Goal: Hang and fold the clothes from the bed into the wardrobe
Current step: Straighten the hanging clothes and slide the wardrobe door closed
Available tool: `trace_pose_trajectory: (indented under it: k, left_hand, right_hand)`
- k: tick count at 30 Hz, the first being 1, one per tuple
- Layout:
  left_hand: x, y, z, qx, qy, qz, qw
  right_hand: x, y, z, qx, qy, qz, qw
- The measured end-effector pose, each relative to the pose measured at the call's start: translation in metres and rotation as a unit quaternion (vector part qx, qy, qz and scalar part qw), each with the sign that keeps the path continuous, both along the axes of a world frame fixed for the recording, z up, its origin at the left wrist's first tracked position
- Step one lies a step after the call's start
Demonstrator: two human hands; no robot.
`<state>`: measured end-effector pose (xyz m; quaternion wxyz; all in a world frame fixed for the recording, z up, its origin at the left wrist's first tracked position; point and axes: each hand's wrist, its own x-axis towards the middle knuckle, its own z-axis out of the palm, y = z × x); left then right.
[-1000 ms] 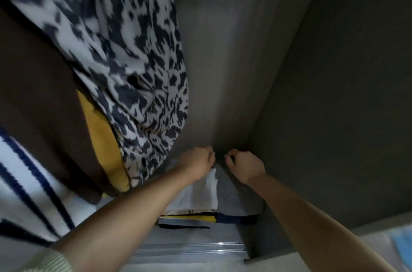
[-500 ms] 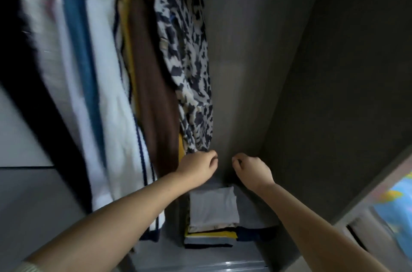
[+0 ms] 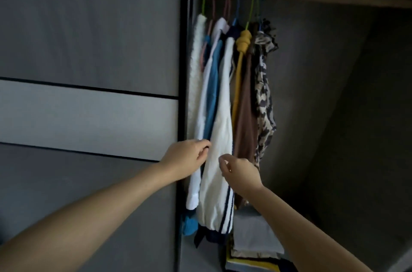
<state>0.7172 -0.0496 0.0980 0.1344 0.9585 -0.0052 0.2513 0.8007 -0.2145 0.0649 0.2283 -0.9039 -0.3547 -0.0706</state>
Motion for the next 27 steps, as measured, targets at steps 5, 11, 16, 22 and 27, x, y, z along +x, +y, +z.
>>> trace_pose_trajectory:
  k: [5, 11, 16, 22, 27]
  left_hand:
    - [-0.042, 0.06, 0.045, 0.137, -0.094, -0.006, 0.986]
    - [-0.034, 0.108, 0.09, 0.358, -0.163, 0.006, 0.919]
    - [-0.005, 0.136, 0.105, 0.467, -0.09, 0.053, 0.878]
    - [0.009, 0.156, 0.106, 0.513, -0.149, 0.025, 0.845]
    - [0.018, 0.151, 0.094, 0.495, -0.16, 0.015, 0.854]
  right_hand:
    - [-0.054, 0.068, 0.01, 0.068, -0.006, 0.06, 0.996]
    - [-0.091, 0.117, 0.014, 0.04, 0.164, 0.037, 0.985]
    - [-0.096, 0.161, 0.015, 0.121, 0.335, -0.101, 0.929]
    - [-0.119, 0.239, 0.01, 0.386, 0.412, -0.199, 0.801]
    - [-0.105, 0.262, 0.025, 0.46, 0.433, -0.286, 0.721]
